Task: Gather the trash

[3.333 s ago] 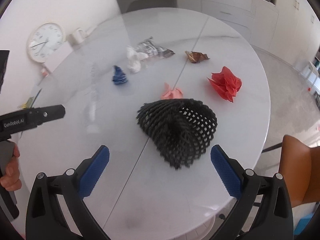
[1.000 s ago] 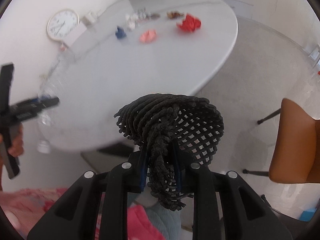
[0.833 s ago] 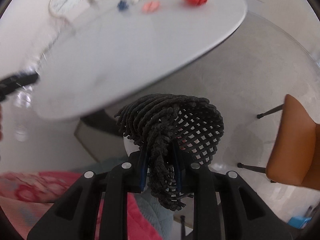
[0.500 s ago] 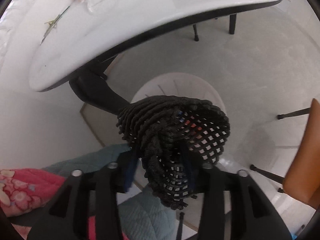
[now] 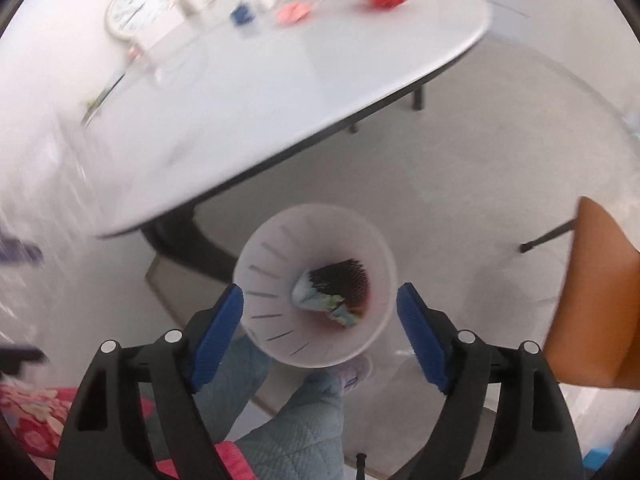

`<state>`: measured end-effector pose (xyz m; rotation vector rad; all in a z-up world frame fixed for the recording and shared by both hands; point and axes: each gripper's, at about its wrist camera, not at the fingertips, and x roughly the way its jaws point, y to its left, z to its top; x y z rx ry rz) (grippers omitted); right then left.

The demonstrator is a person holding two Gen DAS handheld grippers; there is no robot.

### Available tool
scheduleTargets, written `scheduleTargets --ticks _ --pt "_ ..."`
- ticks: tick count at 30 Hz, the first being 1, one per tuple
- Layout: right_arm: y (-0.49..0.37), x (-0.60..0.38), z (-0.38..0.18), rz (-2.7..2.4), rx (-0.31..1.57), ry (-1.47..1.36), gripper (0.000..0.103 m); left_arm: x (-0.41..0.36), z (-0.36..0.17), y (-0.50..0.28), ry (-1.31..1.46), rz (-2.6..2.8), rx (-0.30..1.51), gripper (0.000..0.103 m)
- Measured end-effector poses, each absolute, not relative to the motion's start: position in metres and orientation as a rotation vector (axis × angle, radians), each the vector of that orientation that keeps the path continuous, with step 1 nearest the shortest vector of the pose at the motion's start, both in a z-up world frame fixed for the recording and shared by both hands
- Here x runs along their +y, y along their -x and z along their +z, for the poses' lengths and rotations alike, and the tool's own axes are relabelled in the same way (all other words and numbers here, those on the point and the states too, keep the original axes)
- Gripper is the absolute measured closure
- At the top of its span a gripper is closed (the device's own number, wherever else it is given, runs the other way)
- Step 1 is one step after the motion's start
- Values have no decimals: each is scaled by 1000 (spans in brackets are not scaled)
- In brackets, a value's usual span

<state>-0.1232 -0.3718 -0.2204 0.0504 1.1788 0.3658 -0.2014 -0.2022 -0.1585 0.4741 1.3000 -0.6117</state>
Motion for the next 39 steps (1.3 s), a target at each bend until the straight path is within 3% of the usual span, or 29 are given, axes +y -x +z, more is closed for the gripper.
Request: scheduleTargets --ticks 8,18,20,24,31,39 --pt "132 -411 -194 261 1129 -94 23 -232 -236 184 -538 -683 1465 37" --pt "146 -428 -210 202 1185 -132 23 -257 -344 144 -673 -555 1524 36" --pt "146 -431 -214 196 1201 -137 23 -262 -355 143 -701 -534 1541 31" --pt "145 -433 -217 198 1205 -143 23 -267 -352 146 -700 -540 1512 18" --pt "136 -425 -210 225 1187 -138 23 -265 -321 142 -643 -520 1459 17" --pt "121 -406 -176 296 1107 -117 23 -247 -233 138 -487 -466 1350 17"
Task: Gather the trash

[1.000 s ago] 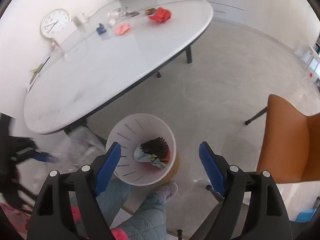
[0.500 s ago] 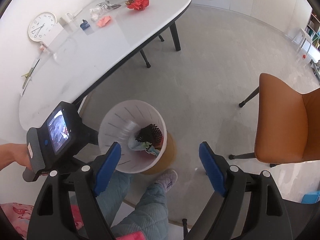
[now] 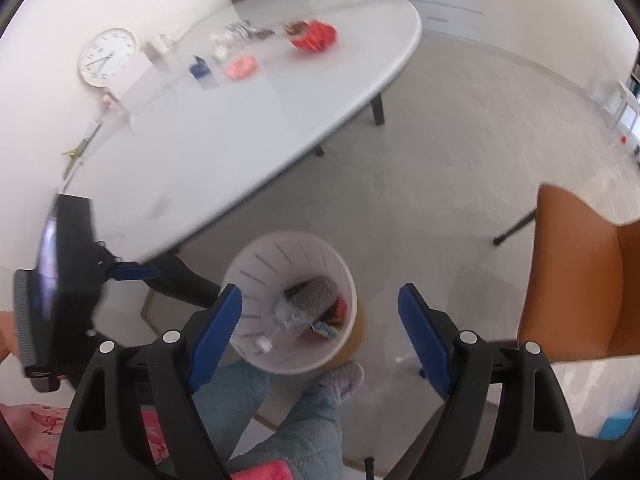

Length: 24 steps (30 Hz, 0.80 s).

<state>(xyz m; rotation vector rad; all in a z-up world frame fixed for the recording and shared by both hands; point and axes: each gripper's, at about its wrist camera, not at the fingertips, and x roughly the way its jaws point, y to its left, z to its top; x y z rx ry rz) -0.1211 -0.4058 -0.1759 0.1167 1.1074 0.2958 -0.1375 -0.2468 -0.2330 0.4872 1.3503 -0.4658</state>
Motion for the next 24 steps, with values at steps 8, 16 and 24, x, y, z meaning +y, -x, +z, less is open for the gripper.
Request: scheduleTargets --ticks 8,16,24 --pt "111 -378 -109 367 950 -49 7 -200 -138 125 -256 -300 1214 11" --pt "106 -357 -75 381 882 -22 2 -150 -96 112 -183 -155 1140 8" --pt "106 -347 -74 371 890 -5 2 -121 -86 99 -127 -101 1115 8"
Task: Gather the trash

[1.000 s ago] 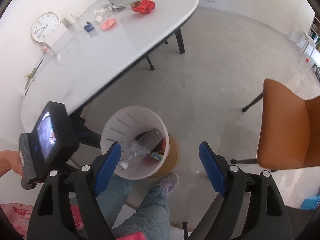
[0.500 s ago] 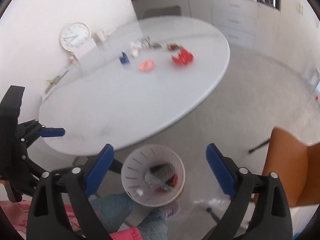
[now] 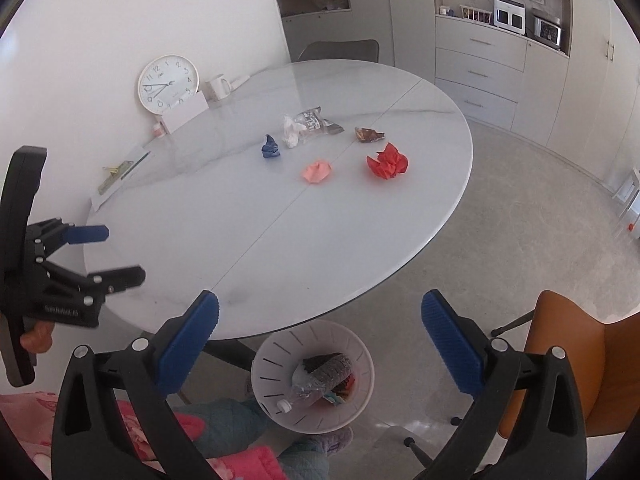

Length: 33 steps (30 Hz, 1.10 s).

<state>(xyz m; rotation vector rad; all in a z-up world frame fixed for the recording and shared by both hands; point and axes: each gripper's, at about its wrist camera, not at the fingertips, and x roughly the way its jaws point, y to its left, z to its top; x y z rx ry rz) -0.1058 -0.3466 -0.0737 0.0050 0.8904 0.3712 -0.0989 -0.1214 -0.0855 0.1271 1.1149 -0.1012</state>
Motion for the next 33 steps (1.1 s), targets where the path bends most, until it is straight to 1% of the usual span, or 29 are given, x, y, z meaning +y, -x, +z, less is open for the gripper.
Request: scheduleTargets --ticks 8,14,19,23,30,33 --pt "86 -332 -77 345 913 -38 2 -100 -83 65 -101 -89 1073 8" --pt "52 -306 -83 290 909 -109 2 -83 -94 6 -185 -181 1023 8" --pt "8 -280 -97 200 927 -208 2 -61 -115 -60 -222 -263 1028 8" --pt "-27 -262 -111 134 934 -231 2 -50 -137 -112 -274 -299 1024 8" --pt "-91 -237 -156 39 995 -237 2 -45 -185 -191 -317 -377 1036 18" --pt "-109 -231 -170 10 1018 -251 2 -47 -204 -215 -329 -422 1039 19"
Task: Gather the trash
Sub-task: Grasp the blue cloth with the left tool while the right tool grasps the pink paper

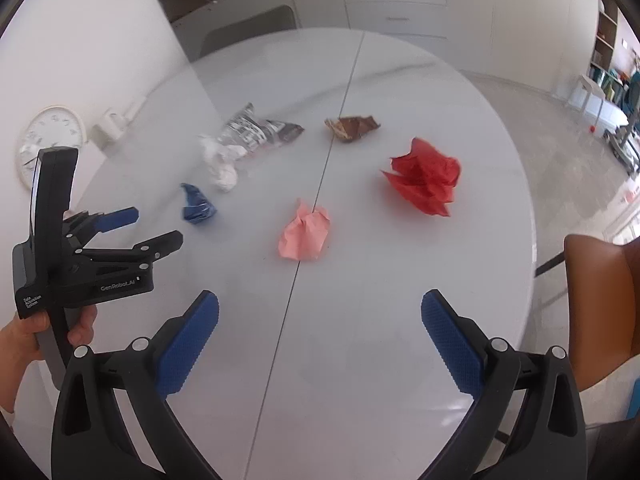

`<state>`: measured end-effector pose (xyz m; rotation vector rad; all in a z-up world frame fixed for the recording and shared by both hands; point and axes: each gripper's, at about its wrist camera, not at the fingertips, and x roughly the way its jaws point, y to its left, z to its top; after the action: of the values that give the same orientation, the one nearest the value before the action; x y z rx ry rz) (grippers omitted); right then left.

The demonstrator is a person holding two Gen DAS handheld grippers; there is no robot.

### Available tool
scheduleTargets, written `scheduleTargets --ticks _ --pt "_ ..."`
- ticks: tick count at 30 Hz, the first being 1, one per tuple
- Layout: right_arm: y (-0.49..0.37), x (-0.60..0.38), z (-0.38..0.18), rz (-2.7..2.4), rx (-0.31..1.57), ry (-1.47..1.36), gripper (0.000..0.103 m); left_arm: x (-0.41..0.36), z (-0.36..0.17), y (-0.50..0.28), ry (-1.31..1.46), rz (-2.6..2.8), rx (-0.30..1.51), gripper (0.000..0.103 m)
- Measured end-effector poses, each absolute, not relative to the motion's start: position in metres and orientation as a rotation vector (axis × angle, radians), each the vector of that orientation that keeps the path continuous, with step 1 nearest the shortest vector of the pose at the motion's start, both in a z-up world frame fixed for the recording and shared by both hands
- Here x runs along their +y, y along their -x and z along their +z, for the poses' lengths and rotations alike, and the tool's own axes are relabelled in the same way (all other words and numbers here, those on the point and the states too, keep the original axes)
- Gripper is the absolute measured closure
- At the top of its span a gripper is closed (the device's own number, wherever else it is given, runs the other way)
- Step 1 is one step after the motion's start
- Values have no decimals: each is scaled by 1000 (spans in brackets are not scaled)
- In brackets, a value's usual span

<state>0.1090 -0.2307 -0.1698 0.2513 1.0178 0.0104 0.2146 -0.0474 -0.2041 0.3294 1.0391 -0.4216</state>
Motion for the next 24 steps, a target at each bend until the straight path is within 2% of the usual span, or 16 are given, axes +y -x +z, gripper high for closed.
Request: scheduleTargets --ticks 5,10,13,16,18,20,24 --pt "-129 -222 -183 -18 1044 -257 2 -51 -228 -241 -336 -477 1040 21" --pt "-140 -217 -189 -37 1054 -256 2 -52 -236 -250 -310 -532 1050 51" --pt "-145 -214 -191 -35 1057 -248 2 -47 -235 -256 -277 -550 1044 61" --pt "-154 -211 -196 -29 1056 -248 9 -41 -231 -257 -235 -571 1044 67" --pt "-163 -209 -202 -37 1060 -250 11 -37 -229 -258 -223 -579 1041 68" --pt "-173 -209 -211 -48 1079 -263 22 -35 -228 -260 -219 -578 1036 68" --pt "-185 -208 -218 -84 1084 -287 33 -28 -224 -263 -177 -582 1040 69"
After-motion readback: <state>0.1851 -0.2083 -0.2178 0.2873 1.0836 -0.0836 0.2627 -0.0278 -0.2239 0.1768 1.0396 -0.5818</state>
